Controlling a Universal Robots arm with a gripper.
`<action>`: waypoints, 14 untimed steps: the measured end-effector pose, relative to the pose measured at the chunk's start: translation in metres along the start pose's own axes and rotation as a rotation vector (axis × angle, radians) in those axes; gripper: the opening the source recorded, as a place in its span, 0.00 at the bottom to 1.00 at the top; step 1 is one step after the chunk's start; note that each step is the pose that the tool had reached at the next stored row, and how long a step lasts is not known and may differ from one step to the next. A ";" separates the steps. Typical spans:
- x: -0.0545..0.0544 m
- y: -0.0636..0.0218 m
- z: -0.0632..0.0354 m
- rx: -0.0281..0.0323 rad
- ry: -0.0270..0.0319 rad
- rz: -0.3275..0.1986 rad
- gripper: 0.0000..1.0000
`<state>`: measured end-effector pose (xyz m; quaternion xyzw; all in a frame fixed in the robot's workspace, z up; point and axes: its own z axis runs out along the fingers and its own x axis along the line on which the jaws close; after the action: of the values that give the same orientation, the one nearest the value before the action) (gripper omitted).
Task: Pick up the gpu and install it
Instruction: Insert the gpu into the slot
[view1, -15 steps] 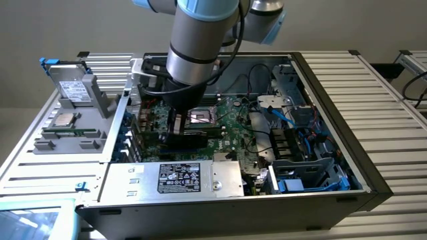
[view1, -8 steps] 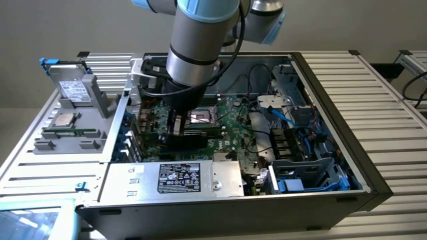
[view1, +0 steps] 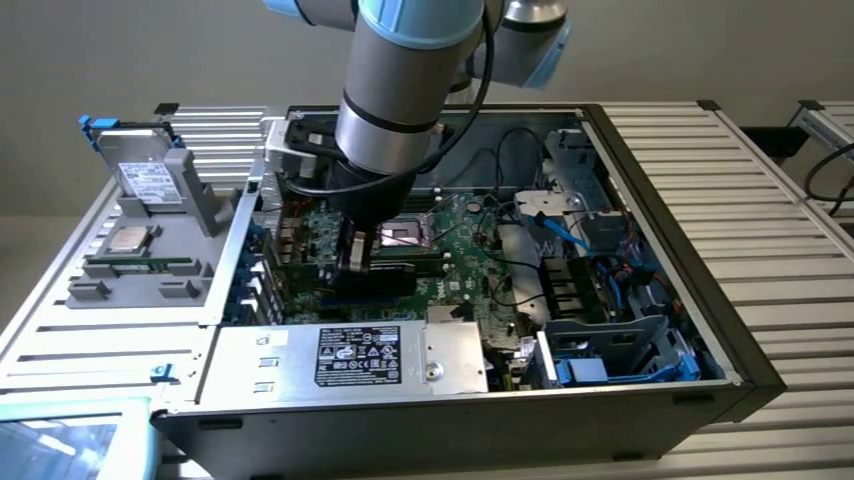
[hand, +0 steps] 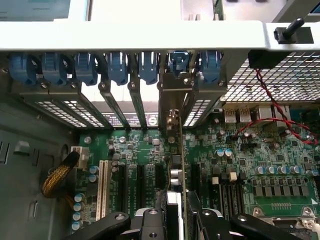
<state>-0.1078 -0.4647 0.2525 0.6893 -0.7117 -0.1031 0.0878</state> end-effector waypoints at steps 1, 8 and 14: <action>0.000 -0.0002 -0.0001 -0.0004 -0.0003 0.000 0.28; 0.001 -0.0003 0.0004 -0.0071 -0.0154 -0.004 0.28; 0.001 -0.0005 0.0011 -0.0120 -0.0220 -0.005 0.28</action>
<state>-0.1076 -0.4655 0.2513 0.6894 -0.7103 -0.1151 0.0838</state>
